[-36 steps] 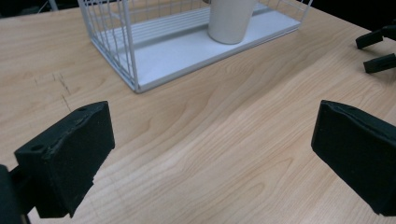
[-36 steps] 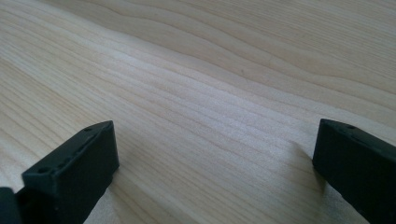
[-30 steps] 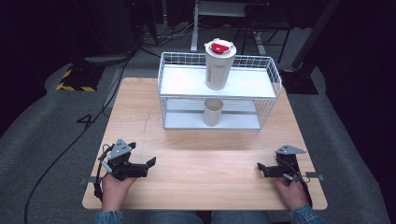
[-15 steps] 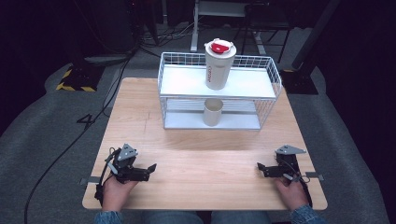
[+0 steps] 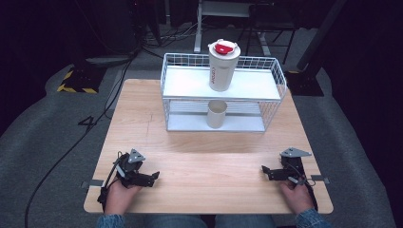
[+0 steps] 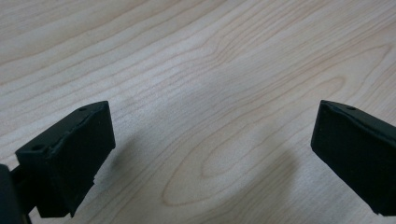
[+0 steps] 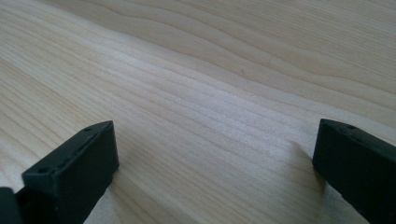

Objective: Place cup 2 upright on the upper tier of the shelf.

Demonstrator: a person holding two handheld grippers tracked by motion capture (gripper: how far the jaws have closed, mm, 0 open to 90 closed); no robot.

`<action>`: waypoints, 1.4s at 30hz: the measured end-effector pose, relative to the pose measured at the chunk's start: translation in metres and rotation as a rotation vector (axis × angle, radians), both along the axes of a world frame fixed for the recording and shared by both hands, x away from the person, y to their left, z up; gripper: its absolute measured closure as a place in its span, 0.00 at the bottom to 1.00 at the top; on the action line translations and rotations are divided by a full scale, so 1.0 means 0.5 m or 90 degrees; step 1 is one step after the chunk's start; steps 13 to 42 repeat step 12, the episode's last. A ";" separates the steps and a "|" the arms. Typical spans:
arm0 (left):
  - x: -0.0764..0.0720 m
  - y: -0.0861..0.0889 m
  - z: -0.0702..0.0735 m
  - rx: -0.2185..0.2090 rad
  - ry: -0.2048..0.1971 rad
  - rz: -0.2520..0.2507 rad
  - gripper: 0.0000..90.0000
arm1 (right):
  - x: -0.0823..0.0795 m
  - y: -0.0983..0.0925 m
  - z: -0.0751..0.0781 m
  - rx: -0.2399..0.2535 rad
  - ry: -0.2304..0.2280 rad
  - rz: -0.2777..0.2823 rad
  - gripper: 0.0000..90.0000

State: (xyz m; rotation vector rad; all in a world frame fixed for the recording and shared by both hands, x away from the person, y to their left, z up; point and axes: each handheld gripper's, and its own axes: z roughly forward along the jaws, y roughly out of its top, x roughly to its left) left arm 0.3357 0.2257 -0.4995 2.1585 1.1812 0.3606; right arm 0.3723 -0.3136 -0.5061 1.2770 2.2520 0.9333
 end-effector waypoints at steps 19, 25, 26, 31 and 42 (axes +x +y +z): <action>0.009 0.000 -0.013 0.016 -0.022 0.027 0.00 | 0.000 0.000 0.000 0.000 0.000 0.000 0.00; 0.009 0.000 -0.013 0.016 -0.022 0.027 0.00 | 0.000 0.000 0.000 0.000 0.000 0.000 0.00; 0.009 0.000 -0.013 0.016 -0.022 0.027 0.00 | 0.000 0.000 0.000 0.000 0.000 0.000 0.00; 0.009 0.000 -0.013 0.016 -0.022 0.027 0.00 | 0.000 0.000 0.000 0.000 0.000 0.000 0.00; 0.009 0.000 -0.013 0.016 -0.022 0.027 0.00 | 0.000 0.000 0.000 0.000 0.000 0.000 0.00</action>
